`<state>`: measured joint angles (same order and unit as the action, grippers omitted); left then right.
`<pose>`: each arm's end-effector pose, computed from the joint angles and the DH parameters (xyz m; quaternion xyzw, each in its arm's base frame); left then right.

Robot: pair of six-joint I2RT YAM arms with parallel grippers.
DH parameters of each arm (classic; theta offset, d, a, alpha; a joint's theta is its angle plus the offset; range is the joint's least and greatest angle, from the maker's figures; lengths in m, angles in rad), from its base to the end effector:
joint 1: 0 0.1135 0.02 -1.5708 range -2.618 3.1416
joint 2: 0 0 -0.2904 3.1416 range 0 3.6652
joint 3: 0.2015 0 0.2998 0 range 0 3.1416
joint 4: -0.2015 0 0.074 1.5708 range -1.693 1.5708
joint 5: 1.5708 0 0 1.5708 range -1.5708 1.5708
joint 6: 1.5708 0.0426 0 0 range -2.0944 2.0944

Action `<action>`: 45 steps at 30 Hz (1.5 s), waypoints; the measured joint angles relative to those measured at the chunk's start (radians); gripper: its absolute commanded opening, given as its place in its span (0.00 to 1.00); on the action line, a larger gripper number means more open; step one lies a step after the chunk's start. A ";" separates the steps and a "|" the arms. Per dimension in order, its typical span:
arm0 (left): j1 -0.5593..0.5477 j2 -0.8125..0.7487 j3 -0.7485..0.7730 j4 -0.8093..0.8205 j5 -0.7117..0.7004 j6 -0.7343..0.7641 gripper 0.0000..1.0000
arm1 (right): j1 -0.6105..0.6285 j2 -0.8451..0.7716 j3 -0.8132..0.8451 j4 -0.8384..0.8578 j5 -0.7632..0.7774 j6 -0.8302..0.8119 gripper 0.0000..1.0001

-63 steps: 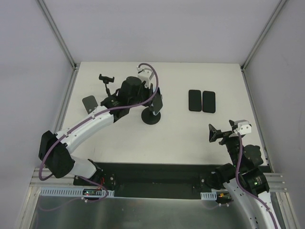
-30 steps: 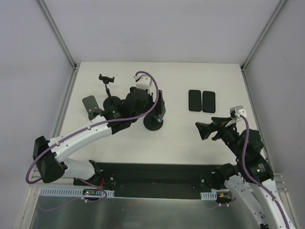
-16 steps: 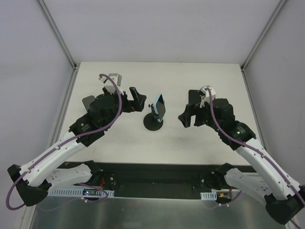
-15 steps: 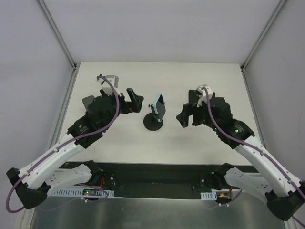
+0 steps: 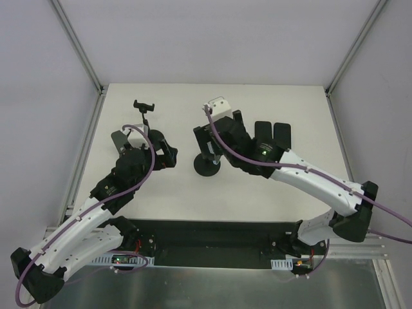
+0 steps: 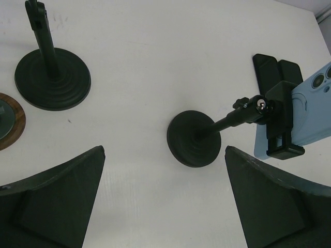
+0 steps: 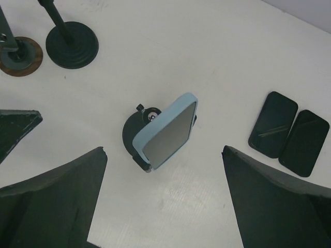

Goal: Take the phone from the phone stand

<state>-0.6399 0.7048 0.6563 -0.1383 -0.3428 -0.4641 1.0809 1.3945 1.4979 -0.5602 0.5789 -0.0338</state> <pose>0.1748 -0.1123 0.3261 -0.0418 0.7653 -0.2179 0.6042 0.1869 0.3009 0.4410 -0.3023 0.7702 0.0435 0.5599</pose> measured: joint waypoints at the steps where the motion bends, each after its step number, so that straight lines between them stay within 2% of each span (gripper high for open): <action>1: 0.000 0.000 0.000 0.003 0.002 0.000 0.99 | 0.012 0.035 0.027 -0.006 0.027 0.002 0.96; 7: 0.000 0.001 0.000 0.005 0.004 0.001 0.99 | 0.031 0.169 0.080 -0.034 0.156 0.008 0.99; 10: 0.000 0.004 0.000 0.006 0.007 0.002 0.99 | 0.031 0.214 0.090 -0.039 0.181 0.009 0.90; 17: 0.000 0.016 0.000 0.006 0.045 0.015 0.99 | 0.036 0.256 0.101 -0.055 0.195 0.010 0.52; 19: 0.000 0.019 0.000 0.008 0.055 0.028 0.99 | 0.036 0.254 0.100 -0.053 0.194 0.001 0.46; 20: 0.000 0.022 0.000 0.011 0.066 0.038 0.99 | 0.036 0.250 0.092 -0.044 0.191 -0.003 0.39; 22: 0.000 0.031 0.000 0.022 0.093 0.058 0.99 | 0.036 0.231 0.059 -0.026 0.174 -0.010 0.34; 23: 0.000 0.035 0.000 0.028 0.107 0.067 0.99 | 0.036 0.218 0.042 -0.018 0.166 -0.019 0.28; 25: 0.000 0.044 0.000 0.044 0.147 0.095 0.99 | 0.037 0.191 0.010 -0.006 0.151 -0.035 0.23; 26: 0.000 0.050 0.000 0.053 0.169 0.116 0.99 | 0.037 0.174 -0.008 -0.003 0.140 -0.051 0.16; 27: 0.000 0.056 0.000 0.060 0.196 0.133 0.99 | 0.037 0.157 -0.028 0.009 0.127 -0.063 0.13; 32: 0.000 0.089 0.000 0.112 0.333 0.219 0.99 | 0.029 0.061 -0.140 0.101 0.027 -0.151 0.06; 38: 0.000 0.155 -0.006 0.217 0.470 0.295 0.99 | 0.011 -0.029 -0.237 0.178 -0.104 -0.244 0.06; 45: 0.000 0.314 -0.007 0.348 0.534 0.323 0.90 | -0.022 -0.051 -0.261 0.208 -0.187 -0.259 0.06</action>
<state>-0.6399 1.0187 0.6491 0.2092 0.1917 -0.1410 1.0592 1.3437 1.2369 -0.3523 0.3916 -0.2924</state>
